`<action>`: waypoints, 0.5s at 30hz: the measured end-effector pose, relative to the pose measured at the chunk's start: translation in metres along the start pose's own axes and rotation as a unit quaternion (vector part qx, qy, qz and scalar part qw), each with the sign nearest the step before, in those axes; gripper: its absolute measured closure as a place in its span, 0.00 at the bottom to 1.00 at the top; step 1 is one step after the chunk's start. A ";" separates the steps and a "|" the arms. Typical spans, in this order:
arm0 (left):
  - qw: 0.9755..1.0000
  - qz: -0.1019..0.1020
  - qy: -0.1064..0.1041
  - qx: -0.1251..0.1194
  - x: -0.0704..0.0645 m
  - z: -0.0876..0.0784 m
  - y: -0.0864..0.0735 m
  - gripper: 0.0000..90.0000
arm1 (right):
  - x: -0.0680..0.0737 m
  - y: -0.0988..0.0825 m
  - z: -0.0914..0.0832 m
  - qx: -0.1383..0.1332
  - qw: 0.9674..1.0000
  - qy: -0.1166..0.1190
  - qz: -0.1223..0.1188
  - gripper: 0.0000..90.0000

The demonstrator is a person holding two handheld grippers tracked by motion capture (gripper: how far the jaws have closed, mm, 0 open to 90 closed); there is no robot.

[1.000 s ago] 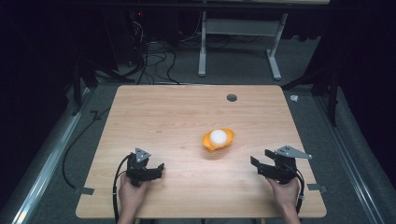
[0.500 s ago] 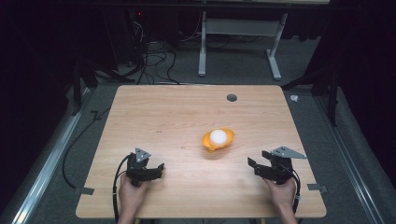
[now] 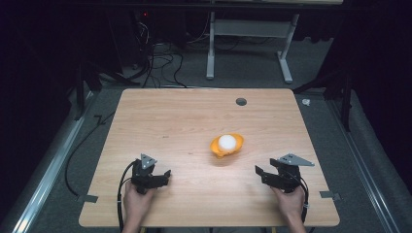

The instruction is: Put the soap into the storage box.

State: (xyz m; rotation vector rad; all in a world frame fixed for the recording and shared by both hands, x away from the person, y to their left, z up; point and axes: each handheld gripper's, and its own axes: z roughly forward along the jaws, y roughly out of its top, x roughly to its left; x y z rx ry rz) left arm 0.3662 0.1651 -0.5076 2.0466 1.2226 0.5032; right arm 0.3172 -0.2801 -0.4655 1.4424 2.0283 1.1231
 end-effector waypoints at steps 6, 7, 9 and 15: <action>1.000 0.000 0.000 0.000 0.000 0.000 0.000 0.17 | 0.002 -0.001 0.006 0.006 1.000 -0.003 -0.004 0.36; 1.000 0.000 0.000 0.000 0.000 0.000 0.000 0.17 | 0.002 -0.001 0.007 0.006 1.000 -0.004 -0.005 0.36; 1.000 0.000 0.000 0.000 0.000 0.000 0.000 0.17 | 0.003 -0.001 0.008 0.007 1.000 -0.004 -0.007 0.36; 1.000 0.000 0.000 0.000 0.000 0.000 0.000 0.17 | 0.004 -0.001 0.015 0.014 1.000 -0.008 -0.012 0.36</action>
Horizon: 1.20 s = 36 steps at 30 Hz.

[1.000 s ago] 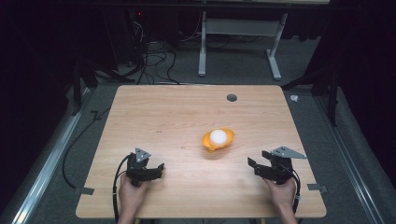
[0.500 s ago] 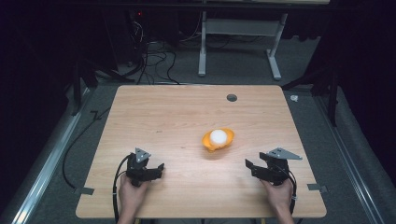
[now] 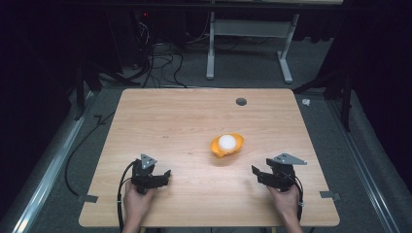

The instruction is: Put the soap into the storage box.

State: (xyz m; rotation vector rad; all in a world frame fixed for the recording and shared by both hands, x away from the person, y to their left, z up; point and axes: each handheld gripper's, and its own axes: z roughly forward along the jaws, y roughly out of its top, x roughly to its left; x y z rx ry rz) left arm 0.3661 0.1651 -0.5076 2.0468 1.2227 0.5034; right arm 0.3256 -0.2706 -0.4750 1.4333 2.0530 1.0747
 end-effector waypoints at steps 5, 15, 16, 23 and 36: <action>1.000 0.000 0.000 0.000 0.000 0.000 0.000 0.17 | 0.002 0.000 0.005 0.005 1.000 -0.004 -0.002 0.36; 1.000 0.000 0.000 0.000 0.000 0.000 0.000 0.17 | 0.002 -0.002 0.012 0.012 1.000 -0.015 -0.006 0.36; 1.000 0.000 0.000 0.000 0.000 0.000 0.000 0.17 | 0.002 -0.002 0.013 0.012 1.000 -0.017 -0.004 0.36; 1.000 0.000 0.000 0.000 0.000 0.000 0.000 0.17 | 0.002 -0.003 0.018 0.011 1.000 -0.023 -0.004 0.37; 1.000 0.000 0.000 0.000 0.000 0.000 0.000 0.17 | 0.002 -0.005 0.026 0.017 0.999 -0.042 -0.009 0.37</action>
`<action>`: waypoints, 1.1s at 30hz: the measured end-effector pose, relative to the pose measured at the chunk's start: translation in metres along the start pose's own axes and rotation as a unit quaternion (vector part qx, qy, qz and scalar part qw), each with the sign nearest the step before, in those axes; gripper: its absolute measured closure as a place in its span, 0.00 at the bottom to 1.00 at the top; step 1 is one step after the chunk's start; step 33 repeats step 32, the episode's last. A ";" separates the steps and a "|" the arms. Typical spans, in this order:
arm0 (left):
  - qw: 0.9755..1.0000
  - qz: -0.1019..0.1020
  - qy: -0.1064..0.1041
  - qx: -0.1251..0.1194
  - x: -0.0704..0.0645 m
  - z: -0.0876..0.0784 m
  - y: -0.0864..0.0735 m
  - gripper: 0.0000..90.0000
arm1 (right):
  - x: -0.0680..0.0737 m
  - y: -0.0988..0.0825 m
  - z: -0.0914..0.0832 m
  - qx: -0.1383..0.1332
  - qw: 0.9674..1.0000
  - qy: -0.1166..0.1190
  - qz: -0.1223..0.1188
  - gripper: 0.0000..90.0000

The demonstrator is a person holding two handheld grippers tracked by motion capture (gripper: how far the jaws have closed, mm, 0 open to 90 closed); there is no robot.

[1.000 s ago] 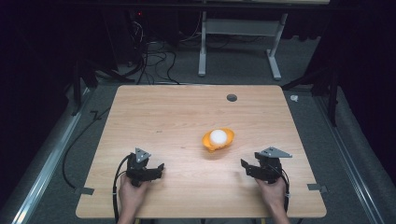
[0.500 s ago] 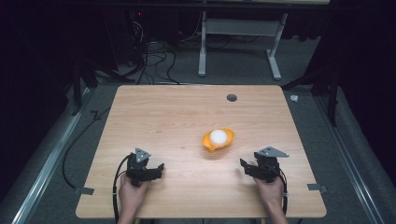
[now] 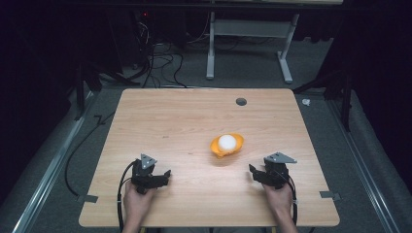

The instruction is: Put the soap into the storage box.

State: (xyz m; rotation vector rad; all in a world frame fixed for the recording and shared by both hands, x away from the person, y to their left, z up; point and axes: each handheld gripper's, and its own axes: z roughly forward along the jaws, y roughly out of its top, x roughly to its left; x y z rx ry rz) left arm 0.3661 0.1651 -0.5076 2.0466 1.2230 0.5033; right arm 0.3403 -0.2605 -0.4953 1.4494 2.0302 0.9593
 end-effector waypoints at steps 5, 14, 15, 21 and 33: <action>1.000 0.000 0.000 0.000 0.000 0.000 0.000 0.17 | 0.002 -0.002 0.004 0.008 1.000 -0.008 -0.010 0.37; 1.000 0.000 0.000 0.000 0.000 0.000 0.000 0.17 | 0.006 -0.002 0.008 0.023 0.999 -0.020 -0.031 0.35; 1.000 0.000 0.000 0.000 0.000 0.000 0.000 0.17 | 0.006 -0.002 0.009 0.025 0.999 -0.020 -0.033 0.34; 1.000 0.000 0.000 0.000 0.000 0.000 0.000 0.17 | 0.003 -0.001 0.009 0.030 0.999 -0.003 -0.025 0.33; 1.000 0.001 -0.001 -0.001 -0.001 0.000 -0.001 0.17 | 0.002 -0.001 0.010 0.031 0.999 0.005 -0.031 0.33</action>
